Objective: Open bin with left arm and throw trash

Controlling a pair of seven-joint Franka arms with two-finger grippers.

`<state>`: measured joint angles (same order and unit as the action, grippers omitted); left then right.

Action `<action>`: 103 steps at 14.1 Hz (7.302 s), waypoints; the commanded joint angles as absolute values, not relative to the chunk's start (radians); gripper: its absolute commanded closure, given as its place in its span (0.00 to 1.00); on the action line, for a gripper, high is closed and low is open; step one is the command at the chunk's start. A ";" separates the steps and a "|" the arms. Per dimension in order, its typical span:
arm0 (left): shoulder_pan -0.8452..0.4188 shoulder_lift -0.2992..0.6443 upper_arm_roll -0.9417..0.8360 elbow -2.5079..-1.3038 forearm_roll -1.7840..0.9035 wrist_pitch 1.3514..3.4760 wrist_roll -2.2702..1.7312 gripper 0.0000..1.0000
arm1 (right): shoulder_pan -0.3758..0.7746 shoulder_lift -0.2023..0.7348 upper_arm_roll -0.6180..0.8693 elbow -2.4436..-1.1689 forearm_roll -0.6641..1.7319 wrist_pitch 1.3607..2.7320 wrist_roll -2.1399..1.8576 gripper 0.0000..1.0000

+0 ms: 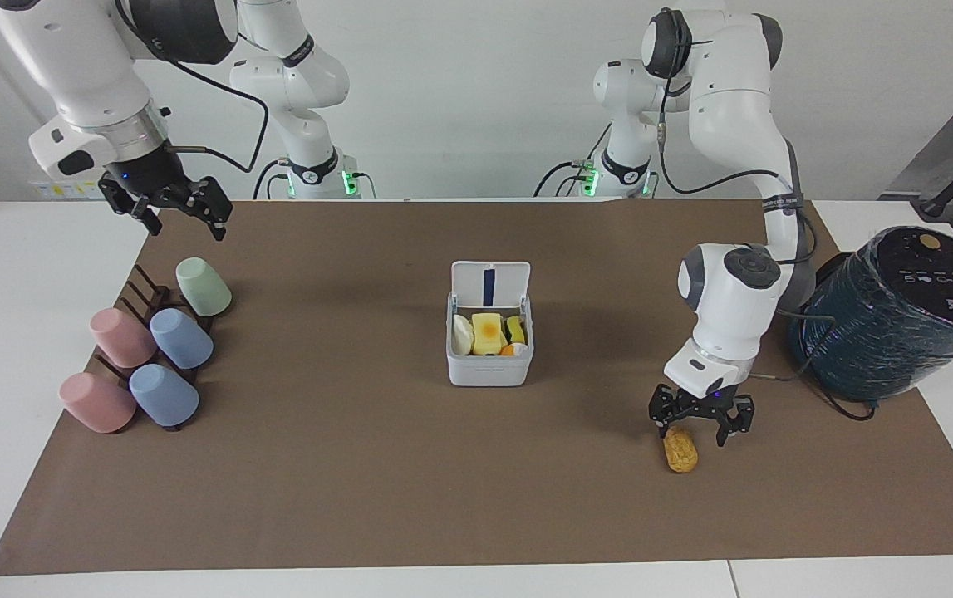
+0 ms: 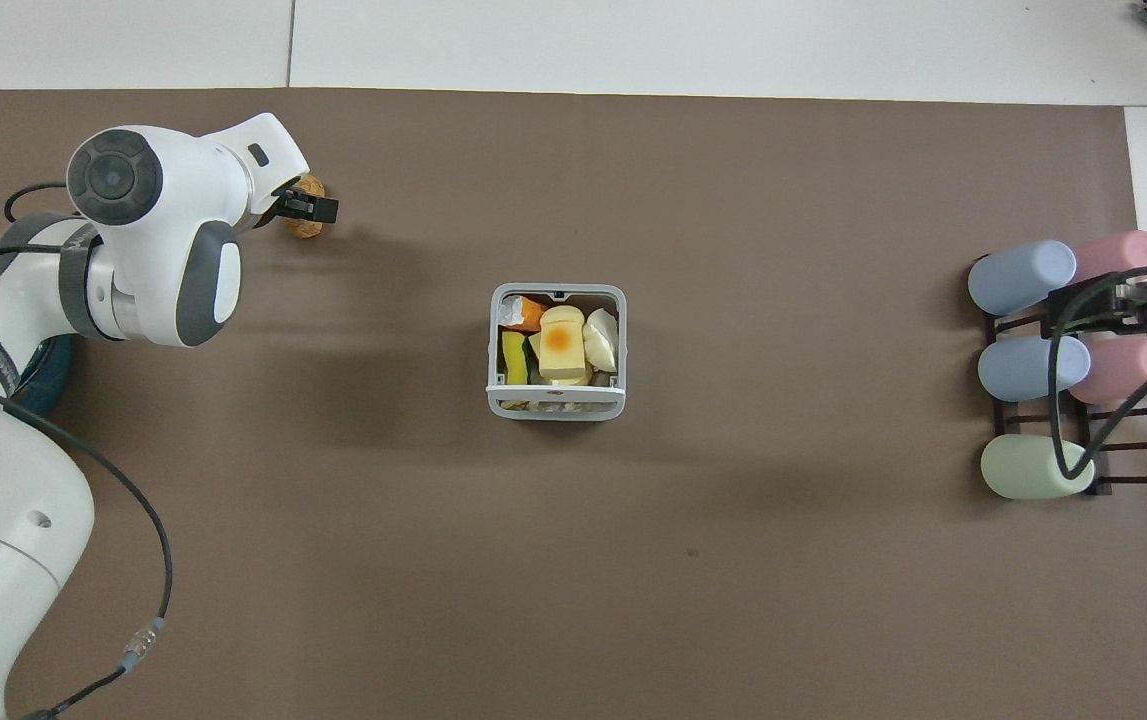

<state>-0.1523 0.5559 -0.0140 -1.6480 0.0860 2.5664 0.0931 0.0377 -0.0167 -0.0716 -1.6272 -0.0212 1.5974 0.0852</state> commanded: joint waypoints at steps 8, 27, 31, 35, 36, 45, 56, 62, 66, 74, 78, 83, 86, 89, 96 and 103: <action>-0.138 0.552 -0.020 -1.750 0.109 2.735 0.130 0.00 | 0.035 -0.038 -0.071 -1.654 -0.009 1.601 0.086 0.00; -0.195 0.623 -0.021 -1.470 0.094 2.351 -0.039 0.96 | 0.035 -0.046 -0.071 -1.661 -0.009 1.603 0.086 0.00; -0.329 0.606 -0.020 -1.339 0.092 2.082 -0.240 0.95 | 0.035 -0.046 -0.071 -1.661 -0.009 1.601 0.086 0.00; -0.408 0.526 -0.031 -1.338 0.031 1.959 -0.318 0.95 | 0.035 -0.046 -0.071 -1.661 -0.009 1.603 0.086 0.00; -0.411 0.500 -0.031 -1.338 -0.012 1.918 -0.318 0.95 | 0.035 -0.046 -0.071 -1.661 -0.009 1.603 0.086 0.00; -0.595 0.347 -0.037 -1.607 -0.083 1.992 -0.491 0.94 | 0.035 -0.048 -0.071 -1.667 -0.009 1.603 0.084 0.00; -0.620 0.371 -0.038 -1.867 -0.110 2.424 -0.583 0.93 | 0.035 -0.048 -0.071 -1.667 -0.009 1.603 0.084 0.00; -0.618 0.376 -0.035 -1.798 -0.110 2.370 -0.600 0.00 | 0.035 -0.048 -0.071 -1.667 -0.009 1.603 0.084 0.00; -0.607 0.393 -0.034 -1.652 -0.100 2.180 -0.600 0.00 | 0.034 -0.048 -0.071 -1.667 -0.009 1.603 0.084 0.00; -0.559 0.379 -0.025 -1.501 -0.089 1.946 -0.592 0.00 | 0.031 -0.048 -0.071 -1.667 -0.009 1.603 0.084 0.00; -0.414 0.377 -0.020 -1.335 -0.092 1.700 -0.545 0.00 | 0.031 -0.048 -0.071 -1.667 -0.009 1.603 0.084 0.00; -0.240 0.318 -0.021 -1.266 -0.008 1.517 -0.316 0.00 | 0.031 -0.046 -0.071 -1.663 -0.009 1.605 0.071 0.00; -0.151 0.252 -0.026 -1.275 0.012 1.506 -0.179 0.00 | 0.029 -0.044 -0.072 -1.661 -0.009 1.603 0.040 0.00; -0.143 0.216 -0.023 -1.290 0.101 1.525 -0.003 0.00 | 0.029 -0.046 -0.072 -1.663 -0.009 1.603 0.041 0.00; -0.115 0.213 -0.025 -1.299 0.028 1.551 -0.012 0.00 | 0.028 -0.046 -0.072 -1.664 -0.009 1.603 0.043 0.00; -0.115 0.173 -0.025 -1.381 -0.011 1.591 -0.028 0.00 | 0.028 -0.046 -0.072 -1.664 -0.009 1.603 0.044 0.00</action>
<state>-0.1289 0.2205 -0.0167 -1.3153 0.0049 1.5670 -0.0274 0.0365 -0.0206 -0.0734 -1.6376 -0.0212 1.5974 0.0684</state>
